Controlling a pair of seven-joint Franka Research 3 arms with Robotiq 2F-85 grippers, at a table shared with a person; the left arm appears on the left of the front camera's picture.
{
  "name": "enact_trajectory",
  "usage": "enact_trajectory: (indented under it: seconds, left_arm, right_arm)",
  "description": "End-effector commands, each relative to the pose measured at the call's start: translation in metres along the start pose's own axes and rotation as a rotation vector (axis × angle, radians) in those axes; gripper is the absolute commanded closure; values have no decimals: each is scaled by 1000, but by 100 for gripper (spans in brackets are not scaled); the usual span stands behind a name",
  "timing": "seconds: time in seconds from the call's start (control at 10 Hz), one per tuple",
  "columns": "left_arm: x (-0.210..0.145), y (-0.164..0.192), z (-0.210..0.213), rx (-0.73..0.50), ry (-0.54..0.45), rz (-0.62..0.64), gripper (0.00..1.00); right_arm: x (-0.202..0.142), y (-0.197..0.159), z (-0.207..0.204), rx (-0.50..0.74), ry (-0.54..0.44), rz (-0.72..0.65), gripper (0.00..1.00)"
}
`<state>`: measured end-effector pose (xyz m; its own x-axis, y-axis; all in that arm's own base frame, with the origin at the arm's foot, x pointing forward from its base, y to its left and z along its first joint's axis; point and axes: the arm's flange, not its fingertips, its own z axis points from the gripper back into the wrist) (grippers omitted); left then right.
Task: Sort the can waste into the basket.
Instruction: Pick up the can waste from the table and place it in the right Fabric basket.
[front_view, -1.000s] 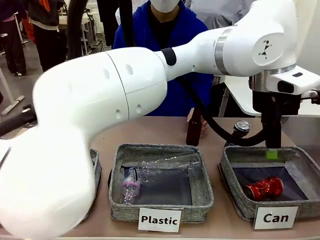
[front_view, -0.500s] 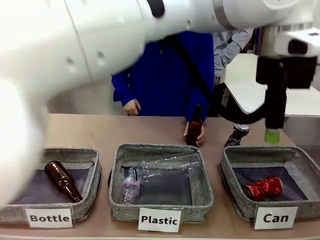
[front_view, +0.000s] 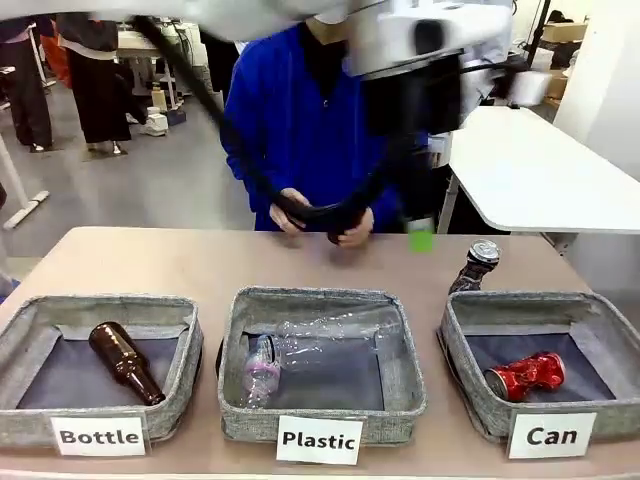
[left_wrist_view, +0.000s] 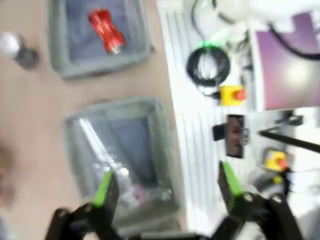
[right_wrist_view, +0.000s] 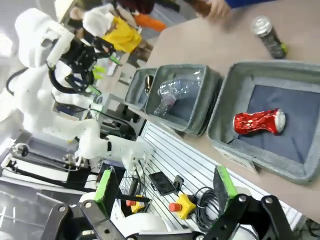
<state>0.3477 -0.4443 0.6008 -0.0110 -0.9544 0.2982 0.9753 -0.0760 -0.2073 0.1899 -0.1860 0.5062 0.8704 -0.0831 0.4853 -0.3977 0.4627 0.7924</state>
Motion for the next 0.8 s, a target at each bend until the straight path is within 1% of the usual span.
enact_trajectory:
  seconds: [0.0,0.1,0.2,0.3,0.4,0.5,0.6,0.7]
  left_arm:
    - [-149,-71,-22,53,-306,206,0]
    - [-189,-70,4,27,-503,332,0]
    - [-230,-72,27,-7,-655,465,0]
    - [-274,-69,45,-63,-765,597,0]
    - [-321,-63,61,-125,-822,712,0]
    - [-368,-59,72,-161,-890,844,0]
    - [-419,-71,76,-173,-978,938,0]
    - [-467,-86,79,-162,-1057,1036,0]
  right_arm:
    - [1,4,-18,-20,15,-29,0]
    - [0,5,-27,4,51,-33,0]
    - [-5,10,-38,52,101,-48,0]
    - [-8,12,-48,97,142,-59,0]
    - [-8,12,-60,130,173,-78,0]
    - [-4,11,-68,180,181,-104,0]
    - [-1,11,-72,272,194,-165,0]
    - [6,6,-80,316,191,-211,0]
